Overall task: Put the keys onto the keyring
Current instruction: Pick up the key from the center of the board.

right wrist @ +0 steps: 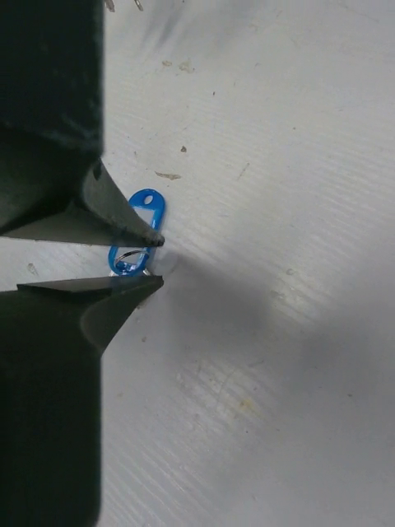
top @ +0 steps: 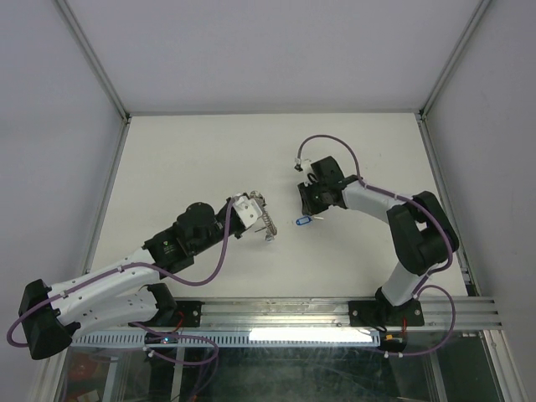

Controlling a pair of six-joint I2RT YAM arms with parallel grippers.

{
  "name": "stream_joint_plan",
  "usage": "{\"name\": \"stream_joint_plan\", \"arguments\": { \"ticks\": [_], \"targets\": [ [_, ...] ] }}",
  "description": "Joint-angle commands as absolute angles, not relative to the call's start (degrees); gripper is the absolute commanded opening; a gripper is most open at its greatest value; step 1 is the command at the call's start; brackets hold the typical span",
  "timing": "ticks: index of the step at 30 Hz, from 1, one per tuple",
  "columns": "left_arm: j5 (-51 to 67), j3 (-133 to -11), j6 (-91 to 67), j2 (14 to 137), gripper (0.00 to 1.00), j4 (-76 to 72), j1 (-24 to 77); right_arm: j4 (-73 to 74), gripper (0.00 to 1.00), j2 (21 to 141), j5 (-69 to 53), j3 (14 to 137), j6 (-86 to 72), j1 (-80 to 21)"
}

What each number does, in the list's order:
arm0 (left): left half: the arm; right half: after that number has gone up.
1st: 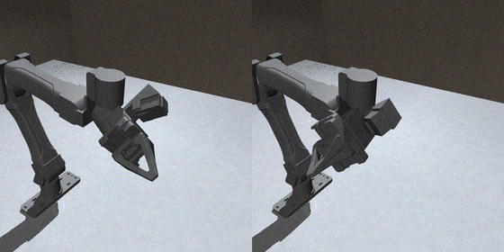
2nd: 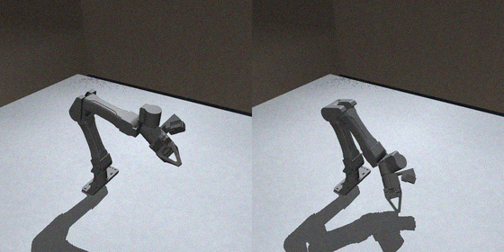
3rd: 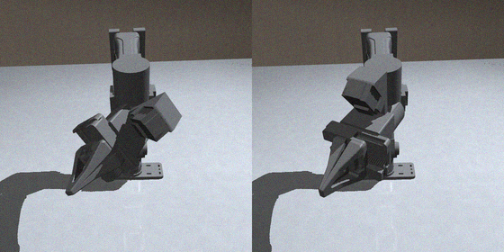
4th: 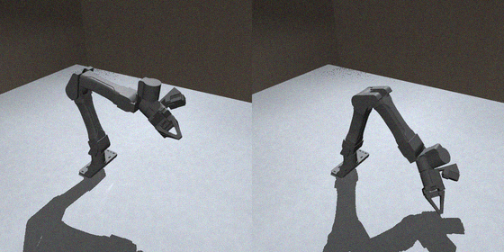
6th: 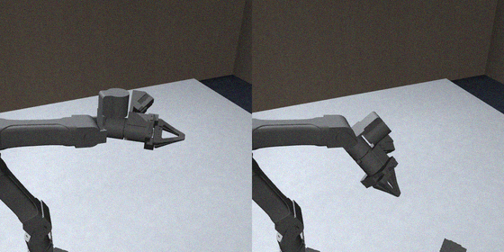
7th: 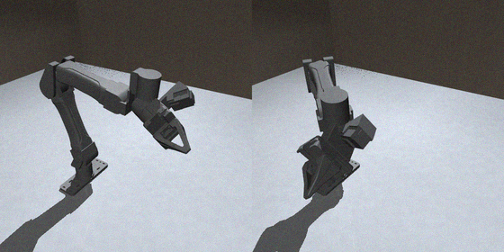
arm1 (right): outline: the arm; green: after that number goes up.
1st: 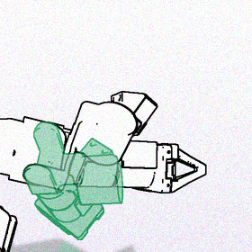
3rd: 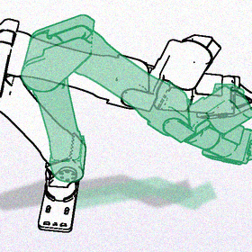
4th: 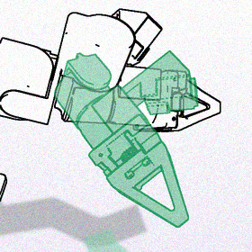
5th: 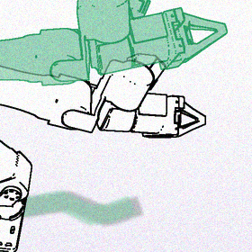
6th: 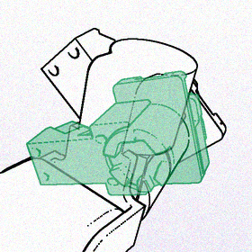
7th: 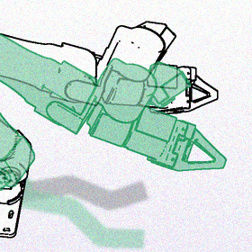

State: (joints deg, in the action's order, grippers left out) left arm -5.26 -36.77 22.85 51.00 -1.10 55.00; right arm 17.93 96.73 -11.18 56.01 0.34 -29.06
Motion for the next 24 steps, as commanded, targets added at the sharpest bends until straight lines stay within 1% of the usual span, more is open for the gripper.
{"name": "stream_joint_plan", "arguments": {
  "ticks": [1,3,5,8,10,13,14,17,20,21,24],
  "targets": [
    [-3.9,-37.5,21.8,49.8,0.00,-5.0,54.4,17.0,0.15,96.6,-12.3,58.9,1.2,-28.8],
    [-3.9,-37.4,21.9,49.7,0.00,-5.2,54.4,17.1,0.11,95.9,-12.3,58.7,1.1,-28.8],
    [-3.7,-37.2,21.9,49.7,0.00,-5.5,54.3,17.8,0.12,95.3,-12.2,58.7,1.2,-28.8],
    [-3.3,-37.2,21.8,49.9,0.00,-5.5,54.1,18.9,0.25,94.4,-12.1,58.6,1.8,-28.8],
    [-3.0,-37.3,21.7,50.1,0.00,-5.5,54.0,19.5,0.28,94.1,-11.7,58.4,2.4,-28.9],
    [-2.9,-37.1,21.7,50.2,0.00,-5.6,53.9,20.7,0.29,94.7,-11.8,58.5,3.1,-28.9],
    [-2.8,-37.0,21.7,50.3,0.00,-5.7,53.8,20.9,0.27,94.9,-12.0,58.5,3.2,-28.8],
    [-2.7,-37.2,21.7,50.5,0.00,-5.7,53.6,20.6,0.16,95.4,-12.3,58.6,3.3,-28.8],
    [-2.6,-37.1,21.7,50.5,0.00,-5.7,53.3,20.5,0.02,95.2,-11.9,59.0,3.3,-28.8],
    [-2.7,-37.1,21.8,50.5,0.00,-5.8,53.3,20.4,0.00,94.7,-11.6,59.0,3.3,-28.8],
    [-2.9,-37.0,21.8,50.3,0.00,-6.0,53.2,19.8,0.00,91.9,-11.4,58.4,3.9,-28.8]
  ]
}}
